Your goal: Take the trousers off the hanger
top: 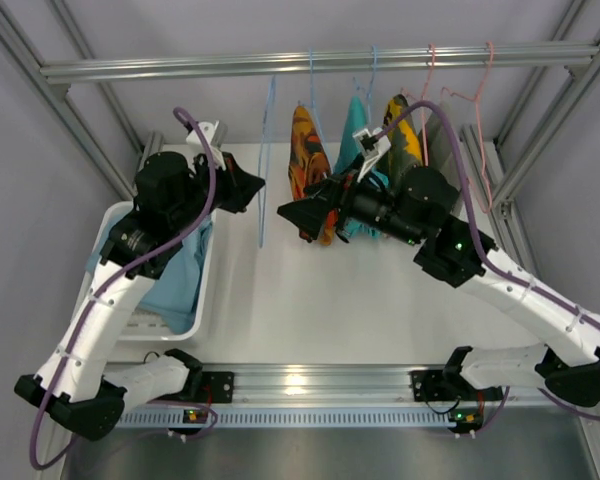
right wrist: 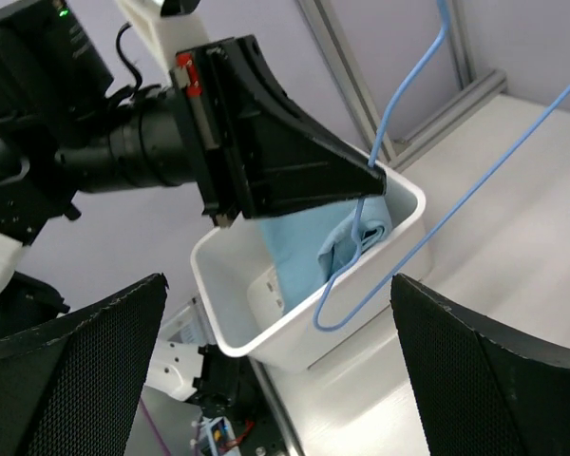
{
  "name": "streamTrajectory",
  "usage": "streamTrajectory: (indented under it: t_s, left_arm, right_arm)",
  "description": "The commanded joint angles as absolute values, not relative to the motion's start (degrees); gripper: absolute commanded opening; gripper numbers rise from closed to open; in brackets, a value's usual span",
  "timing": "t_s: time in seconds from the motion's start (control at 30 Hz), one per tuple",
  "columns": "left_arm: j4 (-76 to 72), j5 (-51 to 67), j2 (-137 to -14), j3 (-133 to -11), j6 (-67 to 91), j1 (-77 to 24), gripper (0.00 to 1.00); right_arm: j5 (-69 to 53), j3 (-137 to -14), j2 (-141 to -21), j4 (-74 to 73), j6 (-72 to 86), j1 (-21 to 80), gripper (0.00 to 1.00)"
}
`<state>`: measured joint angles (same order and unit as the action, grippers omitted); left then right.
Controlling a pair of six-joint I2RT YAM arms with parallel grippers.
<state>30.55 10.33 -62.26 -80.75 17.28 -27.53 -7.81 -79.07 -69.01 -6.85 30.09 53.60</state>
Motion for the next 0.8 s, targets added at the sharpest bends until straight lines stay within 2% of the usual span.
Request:
streamTrajectory:
  t_s: [0.0, 0.4, 0.77]
  left_arm:
    - [26.4, 8.4, -65.1, -87.1, 17.9, -27.3, 0.00]
    - [27.1, 10.3, -83.3, -104.6, 24.7, -22.0, 0.00]
    - [22.9, 14.1, -84.4, -96.7, 31.0, -17.5, 0.00]
  right_arm:
    - [-8.1, -80.2, -64.9, -3.1, 20.5, 53.2, 0.99]
    - [-0.5, -84.3, -60.0, -12.8, 16.5, 49.8, 0.99]
    - [-6.8, -82.8, -57.5, -15.8, 22.1, 39.9, 1.00]
